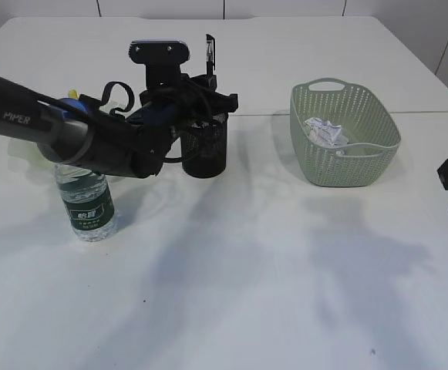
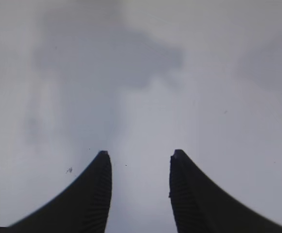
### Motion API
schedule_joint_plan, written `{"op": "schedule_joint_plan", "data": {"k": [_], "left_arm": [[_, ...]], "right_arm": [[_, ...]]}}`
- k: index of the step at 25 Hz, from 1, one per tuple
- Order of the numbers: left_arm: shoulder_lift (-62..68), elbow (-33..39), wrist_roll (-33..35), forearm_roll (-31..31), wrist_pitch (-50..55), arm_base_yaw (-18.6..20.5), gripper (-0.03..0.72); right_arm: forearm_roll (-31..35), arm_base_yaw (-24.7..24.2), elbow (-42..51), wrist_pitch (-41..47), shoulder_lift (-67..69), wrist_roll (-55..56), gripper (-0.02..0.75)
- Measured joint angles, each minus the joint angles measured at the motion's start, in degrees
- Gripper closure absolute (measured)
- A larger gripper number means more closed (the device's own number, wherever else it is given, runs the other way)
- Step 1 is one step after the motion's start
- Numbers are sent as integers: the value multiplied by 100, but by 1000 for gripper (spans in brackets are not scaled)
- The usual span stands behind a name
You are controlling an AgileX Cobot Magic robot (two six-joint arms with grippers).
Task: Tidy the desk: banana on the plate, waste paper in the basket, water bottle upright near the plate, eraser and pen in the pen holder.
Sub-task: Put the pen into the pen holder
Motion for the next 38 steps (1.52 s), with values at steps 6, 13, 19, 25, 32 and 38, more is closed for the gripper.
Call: {"op": "schedule_joint_plan", "data": {"k": [6,13,19,25,32,38], "left_arm": [[73,0,0,50,0,0,661],[102,0,0,63,0,0,661],[150,0,0,73,31,10,661],[150,0,0,73,36,20,634],[150,0,0,73,36,20,513],[150,0,0,73,36,20,478]], "right_arm": [[0,0,0,0,0,0,433],[0,0,0,66,0,0,433],[0,0,0,74,0,0,433],[0,0,0,79,0,0,433],[0,0,0,79,0,0,433],[0,0,0,79,0,0,433]]}}
